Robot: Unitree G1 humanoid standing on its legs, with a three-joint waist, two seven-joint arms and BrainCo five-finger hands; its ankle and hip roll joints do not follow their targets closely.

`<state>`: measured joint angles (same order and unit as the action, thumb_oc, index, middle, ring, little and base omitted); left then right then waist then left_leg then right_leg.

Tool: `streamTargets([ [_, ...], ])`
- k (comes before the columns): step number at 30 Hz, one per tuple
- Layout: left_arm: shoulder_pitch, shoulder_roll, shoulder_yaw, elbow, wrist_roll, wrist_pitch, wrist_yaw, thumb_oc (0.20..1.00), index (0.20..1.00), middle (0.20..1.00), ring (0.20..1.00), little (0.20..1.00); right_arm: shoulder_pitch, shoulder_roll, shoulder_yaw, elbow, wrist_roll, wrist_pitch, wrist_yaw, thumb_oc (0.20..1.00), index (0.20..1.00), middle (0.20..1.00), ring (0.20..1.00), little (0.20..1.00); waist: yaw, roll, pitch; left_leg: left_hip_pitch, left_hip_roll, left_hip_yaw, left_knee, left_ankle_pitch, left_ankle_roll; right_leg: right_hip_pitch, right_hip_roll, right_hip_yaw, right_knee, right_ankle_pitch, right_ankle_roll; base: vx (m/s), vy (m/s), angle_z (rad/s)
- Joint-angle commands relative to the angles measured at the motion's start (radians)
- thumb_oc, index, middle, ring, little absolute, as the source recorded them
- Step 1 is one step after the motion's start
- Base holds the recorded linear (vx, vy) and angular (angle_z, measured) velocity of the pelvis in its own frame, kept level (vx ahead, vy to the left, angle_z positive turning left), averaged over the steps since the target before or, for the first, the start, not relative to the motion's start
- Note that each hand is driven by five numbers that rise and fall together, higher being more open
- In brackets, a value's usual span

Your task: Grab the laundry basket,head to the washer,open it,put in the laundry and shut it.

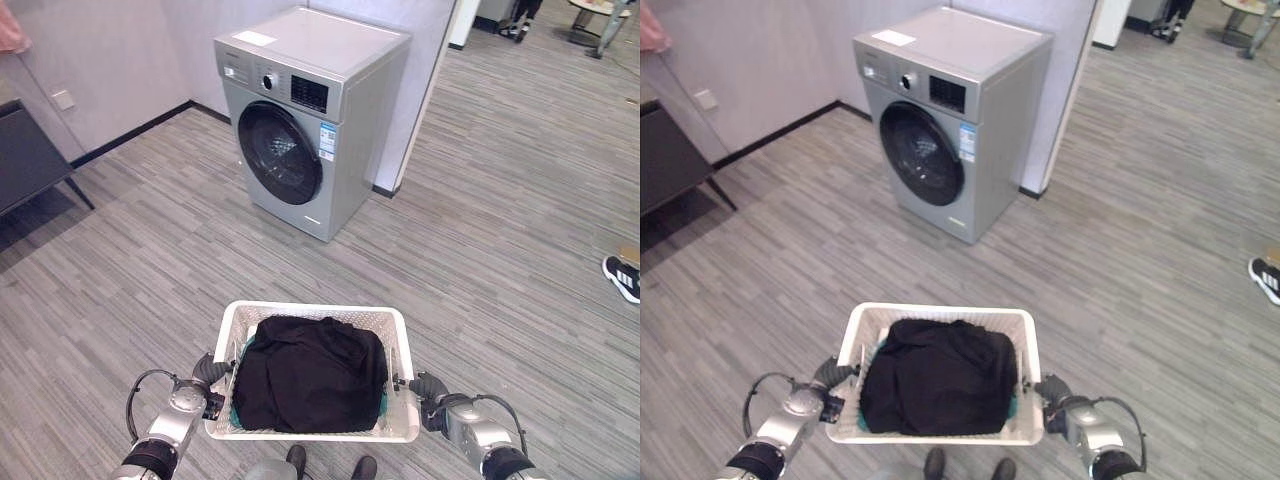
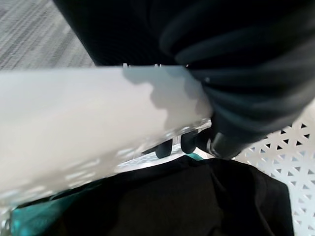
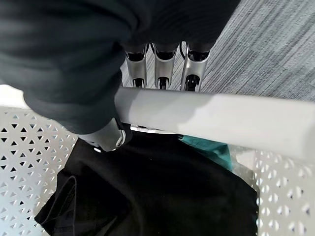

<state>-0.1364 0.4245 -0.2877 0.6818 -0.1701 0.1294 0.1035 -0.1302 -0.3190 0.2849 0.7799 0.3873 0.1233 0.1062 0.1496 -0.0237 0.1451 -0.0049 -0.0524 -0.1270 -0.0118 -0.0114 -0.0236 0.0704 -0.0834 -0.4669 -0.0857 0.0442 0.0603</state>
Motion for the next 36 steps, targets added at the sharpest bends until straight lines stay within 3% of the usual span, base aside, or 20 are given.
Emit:
streamTargets([
  [1, -0.098, -0.01, 0.077, -0.061, -0.153, -0.104, -0.048, 0.2, 0.2, 0.2, 0.2, 0.2, -0.021, -0.046, -0.076, -0.124, 0.095, -0.061, 0.025, 0.2, 0.2, 0.2, 0.2, 0.2, 0.003, -0.018, 0.008, -0.105, 0.051, 0.084, 0.119, 0.031, -0.066, -0.024, -0.071, -0.054, 0.122, -0.072, 0.08, -0.13, 0.026, 1.65],
  [2, -0.102, -0.031, 0.074, -0.056, -0.145, -0.102, -0.054, 0.2, 0.2, 0.2, 0.2, 0.2, -0.013, -0.059, -0.091, -0.133, 0.092, -0.062, 0.014, 0.2, 0.2, 0.2, 0.2, 0.2, -0.006, -0.011, 0.011, -0.104, 0.093, 0.203, 0.089, 0.03, -0.058, -0.017, -0.085, -0.106, 0.113, -0.074, 0.084, -0.08, 0.043, 1.62],
  [17, -0.126, -0.031, 0.028, 0.035, -0.146, -0.116, -0.055, 0.2, 0.2, 0.2, 0.2, 0.2, -0.013, -0.033, -0.087, -0.084, 0.102, -0.053, 0.024, 0.2, 0.2, 0.2, 0.2, 0.2, 0.004, 0.009, -0.005, -0.058, 0.04, 0.217, 0.098, -0.03, -0.004, -0.008, -0.15, -0.066, 0.202, -0.068, 0.117, 0.04, 0.13, 0.06],
  [24, -0.159, -0.008, 0.004, 0.047, -0.12, -0.108, -0.067, 0.2, 0.2, 0.2, 0.2, 0.2, -0.012, -0.036, -0.081, -0.077, 0.106, -0.047, 0.057, 0.2, 0.2, 0.2, 0.2, 0.2, 0.004, 0.01, -0.01, -0.022, 0.002, 0.208, 0.085, -0.051, 0.037, -0.059, -0.202, -0.02, 0.382, -0.028, 0.152, 0.06, 0.181, -0.01],
  [26, -0.161, -0.007, 0.003, 0.047, -0.123, -0.108, -0.069, 0.2, 0.2, 0.2, 0.2, 0.2, -0.014, -0.035, -0.082, -0.075, 0.11, -0.045, 0.059, 0.2, 0.2, 0.2, 0.2, 0.2, 0.001, 0.012, -0.008, -0.014, -0.001, 0.21, 0.089, -0.06, 0.044, -0.064, -0.204, -0.011, 0.413, -0.028, 0.154, 0.1, 0.141, 0.04],
  [27, -0.17, -0.009, -0.008, 0.045, -0.125, -0.11, -0.069, 0.2, 0.2, 0.2, 0.2, 0.2, -0.016, -0.044, -0.084, -0.072, 0.111, -0.046, 0.063, 0.2, 0.2, 0.2, 0.2, 0.2, -0.026, 0.02, -0.007, 0.0, -0.009, 0.19, 0.098, -0.051, 0.053, -0.121, -0.126, 0.099, 0.465, -0.039, 0.145, 0.26, 0.234, 0.1],
  [28, -0.156, -0.013, 0.003, 0.031, -0.12, -0.111, -0.071, 0.2, 0.2, 0.2, 0.2, 0.2, 0.005, -0.05, -0.101, -0.077, 0.124, -0.049, 0.061, 0.2, 0.2, 0.2, 0.2, 0.2, -0.051, 0.026, 0.001, 0.031, -0.017, 0.176, 0.097, -0.041, 0.051, -0.196, -0.079, 0.15, 0.433, -0.049, 0.125, 0.3, 0.161, 0.21],
  [29, -0.155, -0.012, 0.01, 0.039, -0.117, -0.111, -0.072, 0.2, 0.2, 0.2, 0.2, 0.2, 0.009, -0.05, -0.1, -0.075, 0.123, -0.05, 0.063, 0.2, 0.2, 0.2, 0.2, 0.2, -0.051, 0.023, -0.002, 0.048, -0.015, 0.187, 0.089, -0.048, 0.046, -0.201, -0.098, 0.103, 0.366, -0.039, 0.117, 0.25, 0.035, 0.29],
  [31, -0.155, -0.009, 0.011, 0.041, -0.119, -0.109, -0.072, 0.2, 0.2, 0.2, 0.2, 0.2, 0.011, -0.054, -0.1, -0.076, 0.123, -0.048, 0.064, 0.2, 0.2, 0.2, 0.2, 0.2, -0.055, 0.023, -0.003, 0.052, -0.012, 0.184, 0.086, -0.055, 0.043, -0.203, -0.105, 0.099, 0.341, -0.034, 0.116, 0.16, -0.049, 0.33],
  [33, -0.151, 0.001, 0.021, 0.039, -0.122, -0.107, -0.081, 0.2, 0.2, 0.2, 0.2, 0.2, 0.017, -0.064, -0.112, -0.062, 0.126, -0.048, 0.056, 0.2, 0.2, 0.2, 0.2, 0.2, -0.065, 0.012, 0.001, 0.086, -0.017, 0.179, 0.085, -0.07, 0.024, -0.251, -0.132, 0.067, 0.186, 0.04, 0.137, 0.25, -0.106, -0.08],
  [34, -0.15, 0.001, 0.021, 0.039, -0.122, -0.107, -0.081, 0.2, 0.2, 0.2, 0.2, 0.2, 0.017, -0.064, -0.112, -0.062, 0.126, -0.048, 0.056, 0.2, 0.2, 0.2, 0.2, 0.2, -0.065, 0.014, 0.001, 0.088, -0.014, 0.178, 0.085, -0.072, 0.023, -0.246, -0.128, 0.065, 0.179, 0.043, 0.137, 0.26, -0.123, -0.12],
  [35, -0.142, 0.006, 0.032, 0.025, -0.114, -0.108, -0.082, 0.2, 0.2, 0.2, 0.2, 0.2, 0.025, -0.063, -0.12, -0.068, 0.125, -0.046, 0.056, 0.2, 0.2, 0.2, 0.2, 0.2, -0.068, 0.014, 0.003, 0.102, -0.01, 0.173, 0.098, -0.078, 0.008, -0.253, -0.156, 0.058, 0.131, 0.085, 0.157, 0.25, -0.103, 0.06],
  [36, -0.139, 0.012, 0.036, 0.019, -0.107, -0.109, -0.082, 0.2, 0.2, 0.2, 0.2, 0.2, 0.029, -0.067, -0.124, -0.073, 0.122, -0.044, 0.057, 0.2, 0.2, 0.2, 0.2, 0.2, -0.076, 0.013, 0.001, 0.11, -0.011, 0.165, 0.104, -0.081, 0.002, -0.255, -0.16, 0.084, 0.127, 0.105, 0.165, 0.24, -0.101, 0.08],
])
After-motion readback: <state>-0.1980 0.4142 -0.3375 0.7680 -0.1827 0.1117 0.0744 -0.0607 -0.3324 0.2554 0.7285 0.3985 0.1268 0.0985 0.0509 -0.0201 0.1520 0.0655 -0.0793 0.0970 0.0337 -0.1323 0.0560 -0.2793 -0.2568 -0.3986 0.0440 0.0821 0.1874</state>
